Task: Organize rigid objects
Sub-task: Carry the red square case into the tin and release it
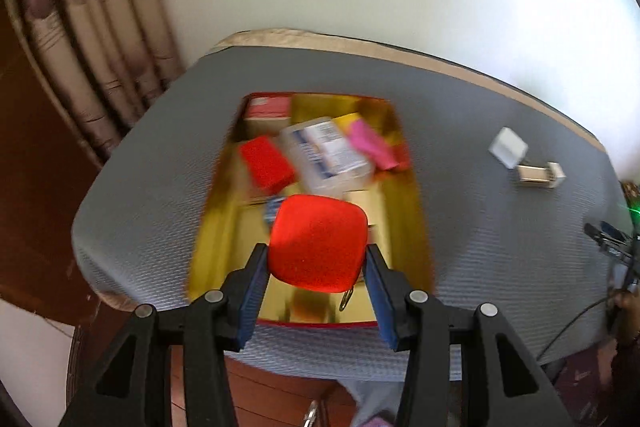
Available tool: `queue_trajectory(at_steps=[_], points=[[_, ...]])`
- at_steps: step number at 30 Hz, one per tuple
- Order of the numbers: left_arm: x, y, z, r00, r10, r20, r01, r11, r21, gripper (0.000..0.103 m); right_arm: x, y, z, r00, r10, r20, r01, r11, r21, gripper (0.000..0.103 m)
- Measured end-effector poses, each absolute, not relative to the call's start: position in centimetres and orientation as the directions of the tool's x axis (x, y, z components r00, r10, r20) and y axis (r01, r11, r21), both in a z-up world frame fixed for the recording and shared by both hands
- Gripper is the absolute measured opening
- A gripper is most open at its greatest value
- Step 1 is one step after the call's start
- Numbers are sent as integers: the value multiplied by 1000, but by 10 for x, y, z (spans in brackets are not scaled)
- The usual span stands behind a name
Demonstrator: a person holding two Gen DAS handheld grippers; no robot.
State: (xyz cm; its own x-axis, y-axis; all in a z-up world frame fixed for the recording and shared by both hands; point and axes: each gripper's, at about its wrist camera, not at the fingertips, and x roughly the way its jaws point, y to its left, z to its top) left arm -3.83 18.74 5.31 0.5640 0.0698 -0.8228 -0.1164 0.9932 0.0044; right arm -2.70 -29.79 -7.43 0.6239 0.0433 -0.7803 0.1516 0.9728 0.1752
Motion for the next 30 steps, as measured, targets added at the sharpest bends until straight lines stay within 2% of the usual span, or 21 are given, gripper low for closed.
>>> queue_trajectory(at_steps=[9,19,30], points=[[-30,217,24,530,131,-838,-176,984,43,48,-23,-295,-74,610,13,-792,163,977,141,102],[-17,227,3,512,115,-851,-195,981,15,48,-23,-295,-73,608,7,-794,164,977,135,102],[-28,222,4,530,174,-830,-221,973,62,48,-23,-294,-71,607,8,-794,164,977,135,102]])
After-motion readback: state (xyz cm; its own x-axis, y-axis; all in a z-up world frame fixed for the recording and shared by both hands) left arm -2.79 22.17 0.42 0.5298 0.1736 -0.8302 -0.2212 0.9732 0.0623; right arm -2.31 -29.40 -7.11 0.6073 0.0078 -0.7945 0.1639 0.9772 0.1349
